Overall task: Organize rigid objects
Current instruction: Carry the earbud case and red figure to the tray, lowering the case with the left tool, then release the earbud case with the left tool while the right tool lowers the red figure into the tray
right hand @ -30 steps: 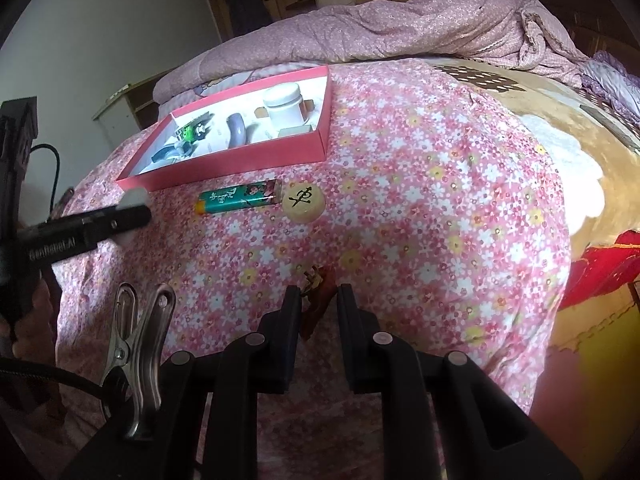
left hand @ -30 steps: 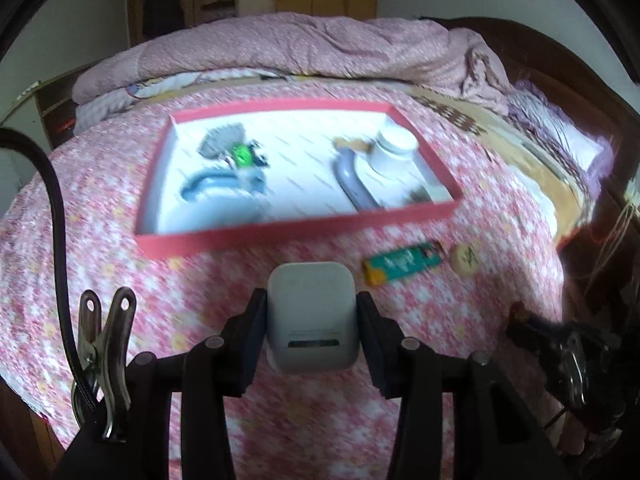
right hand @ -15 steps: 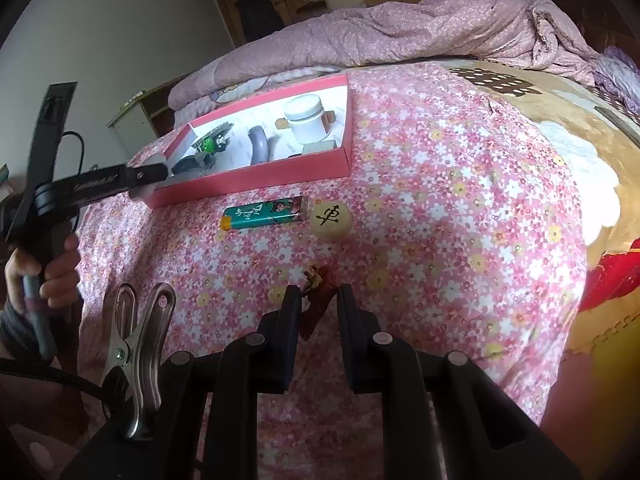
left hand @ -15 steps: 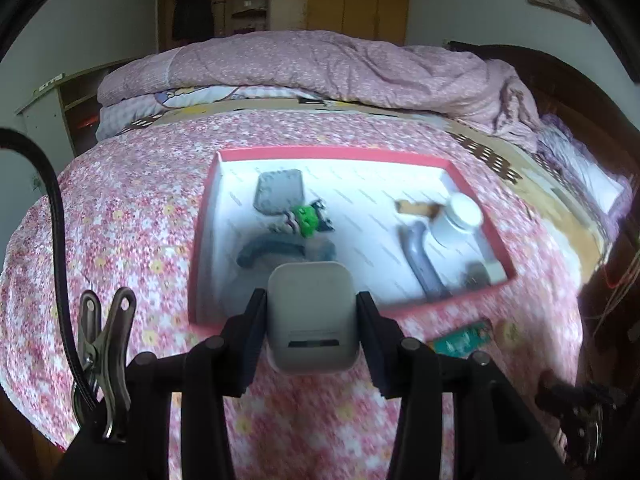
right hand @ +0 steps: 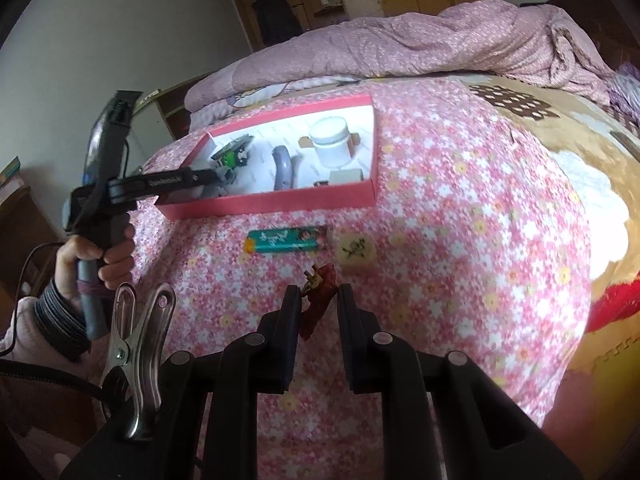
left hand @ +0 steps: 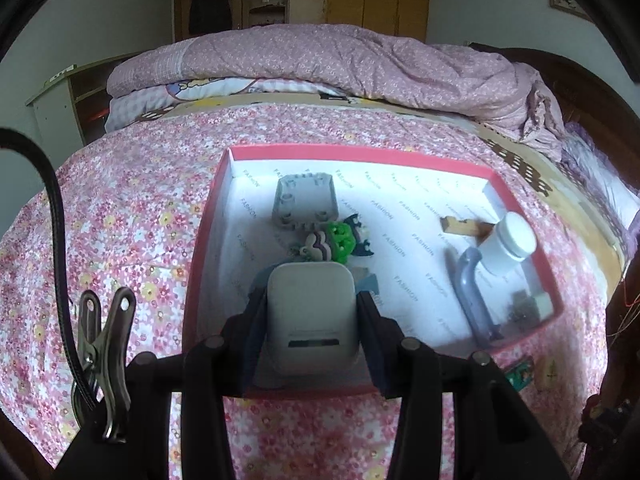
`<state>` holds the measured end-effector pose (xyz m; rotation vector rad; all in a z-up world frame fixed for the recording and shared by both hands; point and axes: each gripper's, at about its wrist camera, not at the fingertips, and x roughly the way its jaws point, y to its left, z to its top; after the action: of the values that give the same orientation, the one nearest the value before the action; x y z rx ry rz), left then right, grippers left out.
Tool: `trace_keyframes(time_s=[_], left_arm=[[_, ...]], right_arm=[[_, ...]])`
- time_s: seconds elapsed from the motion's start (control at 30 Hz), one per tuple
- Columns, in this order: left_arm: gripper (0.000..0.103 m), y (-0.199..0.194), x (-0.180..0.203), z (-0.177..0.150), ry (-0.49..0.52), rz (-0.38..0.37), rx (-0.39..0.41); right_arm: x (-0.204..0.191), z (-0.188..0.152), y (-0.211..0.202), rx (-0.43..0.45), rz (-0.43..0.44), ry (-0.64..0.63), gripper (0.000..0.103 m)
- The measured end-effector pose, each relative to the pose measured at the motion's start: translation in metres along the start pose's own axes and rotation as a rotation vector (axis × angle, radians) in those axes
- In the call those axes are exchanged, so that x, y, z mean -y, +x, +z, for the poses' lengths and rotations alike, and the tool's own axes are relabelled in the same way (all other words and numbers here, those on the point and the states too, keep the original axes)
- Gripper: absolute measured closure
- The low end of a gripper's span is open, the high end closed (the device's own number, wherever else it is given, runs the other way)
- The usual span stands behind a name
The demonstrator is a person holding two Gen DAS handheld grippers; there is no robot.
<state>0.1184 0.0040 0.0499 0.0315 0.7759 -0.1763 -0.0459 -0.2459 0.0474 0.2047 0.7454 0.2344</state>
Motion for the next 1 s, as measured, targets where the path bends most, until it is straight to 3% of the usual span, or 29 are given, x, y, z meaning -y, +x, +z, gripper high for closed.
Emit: trace_keyframes(time_s=[0.23, 0.47, 0.73, 1.0], left_arm=[[0.055, 0.006, 0.0, 0.0, -0.005, 0.017, 0.007], [0.038, 0.007, -0.005, 0.001, -0.093, -0.014, -0.001], [0.034, 0.011, -0.006, -0.005, -0.084, 0.026, -0.023], [0.033, 0.01, -0.004, -0.007, -0.074, 0.026, -0.021]], right_arm=[[-0.011, 0.035, 0.01, 0.006, 0.006, -0.058, 0.083], [-0.009, 0.083, 0.036, -0.004, 0.01, -0.052, 0.083], [-0.002, 0.135, 0.07, -0.014, -0.036, -0.038, 0.083], [0.009, 0.17, 0.114, -0.095, -0.092, -0.041, 0.083]])
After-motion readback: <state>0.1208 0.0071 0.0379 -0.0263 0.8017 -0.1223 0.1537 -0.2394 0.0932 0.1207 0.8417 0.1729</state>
